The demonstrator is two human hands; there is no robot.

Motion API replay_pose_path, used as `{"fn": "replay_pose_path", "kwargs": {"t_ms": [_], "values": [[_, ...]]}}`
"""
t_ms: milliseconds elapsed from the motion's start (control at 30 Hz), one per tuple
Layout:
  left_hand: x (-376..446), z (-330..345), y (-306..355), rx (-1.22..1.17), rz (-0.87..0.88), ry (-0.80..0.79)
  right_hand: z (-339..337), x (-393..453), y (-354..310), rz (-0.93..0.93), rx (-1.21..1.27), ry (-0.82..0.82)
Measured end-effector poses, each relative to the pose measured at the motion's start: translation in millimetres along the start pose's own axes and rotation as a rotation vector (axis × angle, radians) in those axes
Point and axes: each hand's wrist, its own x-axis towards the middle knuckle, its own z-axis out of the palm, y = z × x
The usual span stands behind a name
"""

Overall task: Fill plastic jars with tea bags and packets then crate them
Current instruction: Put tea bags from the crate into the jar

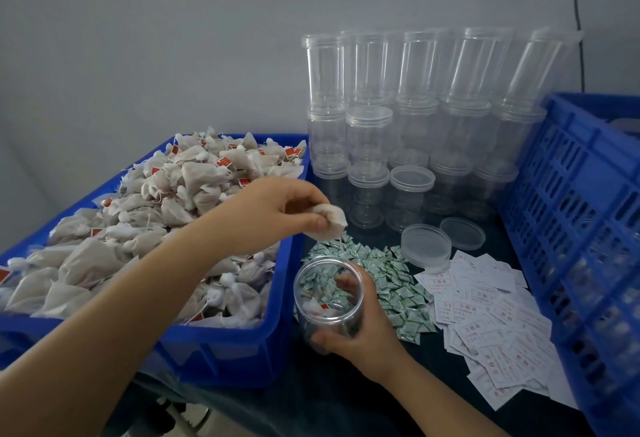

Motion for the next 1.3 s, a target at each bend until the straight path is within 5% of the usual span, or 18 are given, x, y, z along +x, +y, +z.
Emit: {"fn": "replay_pose_path", "kwargs": {"t_ms": [333,867,1300], "values": [[-8.2,25.4,-7.5,0.184,-0.017,-0.300,1.4,1.2,-3.8,-0.036,0.085,-0.018],[-1.2,65.9,-0.8,0.680,0.129,-0.245,4.6,2.5,3.8,-0.004,0.110,-0.009],[12.2,93.4,-5.0,0.552,-0.015,-0.314,6.3,3.8,8.4,-0.048,0.054,0.044]]}}
